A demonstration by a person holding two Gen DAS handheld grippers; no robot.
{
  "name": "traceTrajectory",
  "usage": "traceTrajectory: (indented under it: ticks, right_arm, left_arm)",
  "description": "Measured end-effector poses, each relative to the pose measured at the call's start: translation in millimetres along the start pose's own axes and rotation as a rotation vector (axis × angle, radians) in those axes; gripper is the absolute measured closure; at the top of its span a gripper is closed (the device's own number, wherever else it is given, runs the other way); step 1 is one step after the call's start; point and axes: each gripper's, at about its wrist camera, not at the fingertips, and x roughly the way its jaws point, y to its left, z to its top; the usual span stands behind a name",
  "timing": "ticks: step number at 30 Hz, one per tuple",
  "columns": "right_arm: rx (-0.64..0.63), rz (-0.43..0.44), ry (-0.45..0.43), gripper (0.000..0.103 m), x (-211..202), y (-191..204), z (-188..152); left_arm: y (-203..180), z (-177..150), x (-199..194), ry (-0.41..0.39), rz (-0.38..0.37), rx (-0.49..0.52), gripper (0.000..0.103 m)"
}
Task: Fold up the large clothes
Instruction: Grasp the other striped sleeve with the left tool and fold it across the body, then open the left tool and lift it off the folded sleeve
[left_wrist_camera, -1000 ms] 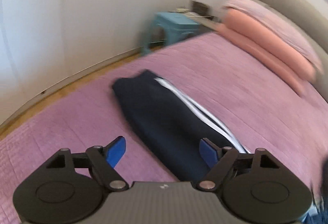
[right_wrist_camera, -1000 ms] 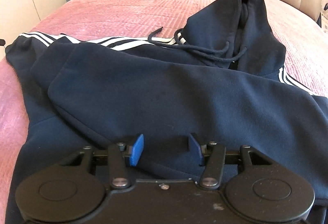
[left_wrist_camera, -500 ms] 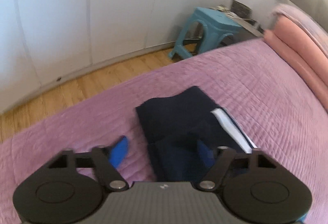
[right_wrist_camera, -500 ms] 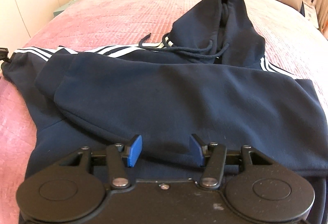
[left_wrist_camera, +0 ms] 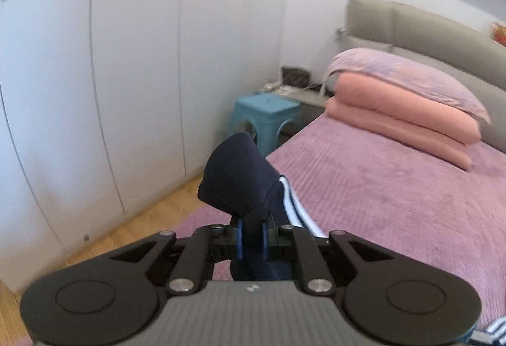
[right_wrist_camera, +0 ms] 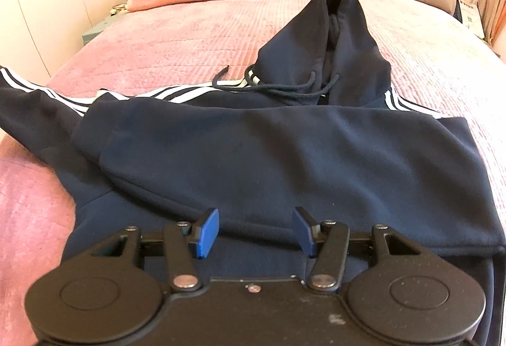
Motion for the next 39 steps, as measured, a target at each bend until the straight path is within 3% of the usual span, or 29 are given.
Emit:
traceTrajectory:
  ticks: [5,9,13,16,19,21,23,24,26,27,29,33,39]
  right_arm:
    - [0.031,0.007,-0.007,0.039,-16,-19,-9]
    - [0.059,0.005,-0.04,0.039,-41,-51,-9]
    - [0.095,-0.036,-0.096,0.039,-73,-97,-5]
    - [0.132,-0.067,-0.114,0.039,-93,-138,-5]
    - [0.156,-0.095,-0.132,0.039,-108,-176,-10]
    - [0.164,-0.109,-0.144,0.037,-113,-199,-16]
    - [0.169,-0.114,-0.131,0.036,-110,-217,-21]
    - [0.173,-0.108,-0.122,0.036,-107,-225,-23]
    - [0.173,-0.077,-0.106,0.035,-100,-237,-26]
    - [0.172,-0.057,-0.097,0.033,-96,-242,-26]
    - [0.173,-0.008,-0.085,0.029,-86,-246,-22]
    - [0.207,0.131,-0.058,0.029,-53,-243,-3]
    - [0.292,0.166,-0.003,0.028,11,-244,29]
  left_arm:
    - [-71,7,-77,-0.104,-0.157,0.074,0.09]
    - [-162,4,-153,-0.122,-0.347,0.166,0.089]
    - [-243,-14,-228,-0.143,-0.577,0.162,0.089]
    - [-308,-44,-271,-0.133,-0.745,0.174,0.088]
    - [-374,-95,-288,-0.066,-0.836,0.227,0.086]
    - [-414,-142,-285,-0.004,-0.874,0.285,0.07]
    - [-445,-193,-269,0.11,-0.86,0.343,0.02]
    - [-452,-215,-260,0.155,-0.818,0.362,0.017]
    - [-455,-248,-245,0.26,-0.766,0.413,0.038]
    - [-448,-255,-239,0.305,-0.755,0.41,0.04]
    - [-422,-255,-227,0.341,-0.735,0.374,0.03]
    - [-384,-234,-224,0.339,-0.643,0.388,0.027]
    - [-331,-213,-215,0.372,-0.54,0.334,0.026]
